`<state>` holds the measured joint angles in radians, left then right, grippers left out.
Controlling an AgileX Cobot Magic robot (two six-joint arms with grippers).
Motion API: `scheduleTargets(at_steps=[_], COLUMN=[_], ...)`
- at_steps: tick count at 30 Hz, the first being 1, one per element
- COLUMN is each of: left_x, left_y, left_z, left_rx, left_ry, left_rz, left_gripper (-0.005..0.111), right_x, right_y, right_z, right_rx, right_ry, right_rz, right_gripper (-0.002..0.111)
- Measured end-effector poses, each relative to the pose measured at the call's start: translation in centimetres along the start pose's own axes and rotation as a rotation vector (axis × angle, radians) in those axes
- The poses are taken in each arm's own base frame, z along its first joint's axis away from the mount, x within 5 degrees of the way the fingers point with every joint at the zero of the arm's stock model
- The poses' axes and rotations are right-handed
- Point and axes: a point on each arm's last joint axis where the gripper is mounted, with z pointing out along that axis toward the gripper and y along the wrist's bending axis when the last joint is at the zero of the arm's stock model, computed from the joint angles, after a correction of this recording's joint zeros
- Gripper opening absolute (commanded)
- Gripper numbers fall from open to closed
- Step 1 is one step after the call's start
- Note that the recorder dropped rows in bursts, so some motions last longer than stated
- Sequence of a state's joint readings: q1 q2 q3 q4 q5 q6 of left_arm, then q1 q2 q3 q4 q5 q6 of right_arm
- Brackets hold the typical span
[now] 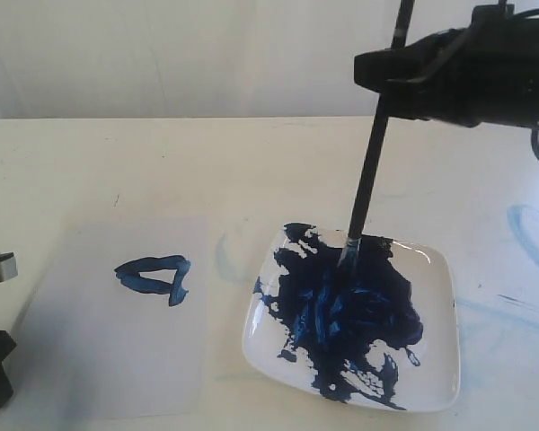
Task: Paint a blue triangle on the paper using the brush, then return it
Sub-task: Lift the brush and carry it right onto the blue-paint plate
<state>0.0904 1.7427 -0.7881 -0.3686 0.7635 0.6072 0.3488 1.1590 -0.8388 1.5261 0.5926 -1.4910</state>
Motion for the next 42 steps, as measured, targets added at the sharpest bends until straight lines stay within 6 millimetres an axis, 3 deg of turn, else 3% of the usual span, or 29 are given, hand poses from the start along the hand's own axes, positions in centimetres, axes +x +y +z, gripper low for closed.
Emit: scheduleTargets(at_steps=[8,14,22,28,33,38,42], left_x=[-0.2,-0.4,1.0,4.2,8.0,11.9,14.2], left_y=[0.0,-1.3,-5.5,-9.4,-12.0,-14.1,-15.0], left_z=[-0.6,-3.8,-9.4,-13.5,-14.8,-14.9,-14.4], left_rx=[-0.022,-0.073,-0.111,-0.176,-0.244,-0.319,-0.364], left_ry=[-0.009,-0.115,-0.44,-0.657,-0.792,-0.937,-1.03], left_rz=[0.021,0.07,0.147,0.27,0.337,0.388,0.413], left_gripper=[0.0,0.0,0.0,0.0,0.0,0.0,0.0], right_x=[1.1,1.1,0.4,-0.8,-1.2,0.4,3.0], right_y=[0.4,0.6,-0.4,0.0,0.5,-0.3,-1.4], right_z=[-0.9,-1.1,-2.1,-4.3,-6.3,-7.1,-7.1], right_rx=[0.007,-0.001,0.172,0.256,0.321,0.425,0.521], right_ry=[0.017,0.023,-0.05,-0.146,-0.233,-0.287,-0.303], right_rz=[0.136,0.161,0.35,0.372,0.39,0.517,0.674], right_gripper=[0.0,0.0,0.0,0.0,0.0,0.0,0.0])
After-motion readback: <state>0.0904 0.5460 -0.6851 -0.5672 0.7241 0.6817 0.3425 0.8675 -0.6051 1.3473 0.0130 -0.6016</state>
